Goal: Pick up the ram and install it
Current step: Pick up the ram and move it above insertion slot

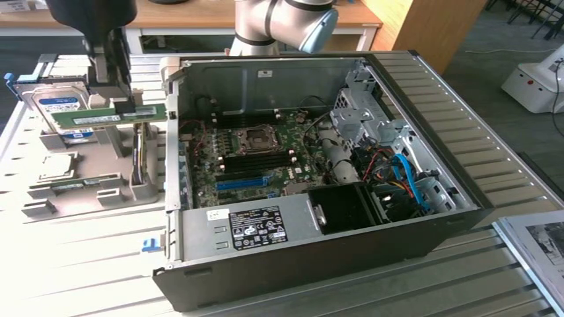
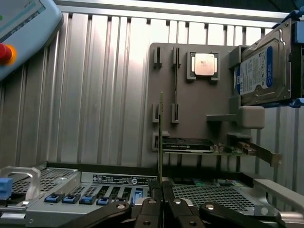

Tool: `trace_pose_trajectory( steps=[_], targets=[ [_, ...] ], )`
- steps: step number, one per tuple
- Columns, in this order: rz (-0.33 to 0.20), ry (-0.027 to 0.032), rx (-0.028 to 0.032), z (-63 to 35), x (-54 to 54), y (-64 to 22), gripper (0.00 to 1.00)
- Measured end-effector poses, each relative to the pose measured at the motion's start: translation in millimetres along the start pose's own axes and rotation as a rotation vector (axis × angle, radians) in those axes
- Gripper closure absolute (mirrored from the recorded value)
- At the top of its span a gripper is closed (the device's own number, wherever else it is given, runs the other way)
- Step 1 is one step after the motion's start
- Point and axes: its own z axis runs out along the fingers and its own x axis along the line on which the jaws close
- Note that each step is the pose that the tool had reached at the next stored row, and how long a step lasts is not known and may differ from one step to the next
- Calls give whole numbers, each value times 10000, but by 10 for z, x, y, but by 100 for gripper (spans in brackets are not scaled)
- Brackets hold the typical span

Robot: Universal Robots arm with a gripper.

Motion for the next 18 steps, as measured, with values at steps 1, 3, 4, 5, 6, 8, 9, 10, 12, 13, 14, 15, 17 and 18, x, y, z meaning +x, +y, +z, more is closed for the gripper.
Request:
trace_pose_trajectory(
  steps=[1, 3, 4, 5, 6, 8, 9, 10, 12, 13, 14, 15, 17, 18],
  targets=[
    [0, -1, 1, 0, 1, -14, 88],
    [0, 1, -1, -2, 2, -41, 88],
    [0, 1, -1, -3, 3, -55, 88],
    [-1, 1, -2, -3, 4, -69, 88],
    [-1, 0, -3, -4, 5, -83, 88],
    [0, 0, -5, -5, 6, -114, 88],
    [1, 0, -6, -6, 8, -130, 88],
    [0, 0, -7, -7, 9, -146, 88],
    [0, 0, -9, -8, 12, -180, 88],
    [-1, 0, -11, -10, 15, -213, 88],
    [-2, 0, -12, -10, 17, -230, 88],
    [-2, 0, -14, -12, 20, -262, 88],
    [-2, 0, -16, -14, 23, -293, 88],
    [-2, 0, -19, -15, 26, -327, 88]
  ],
)
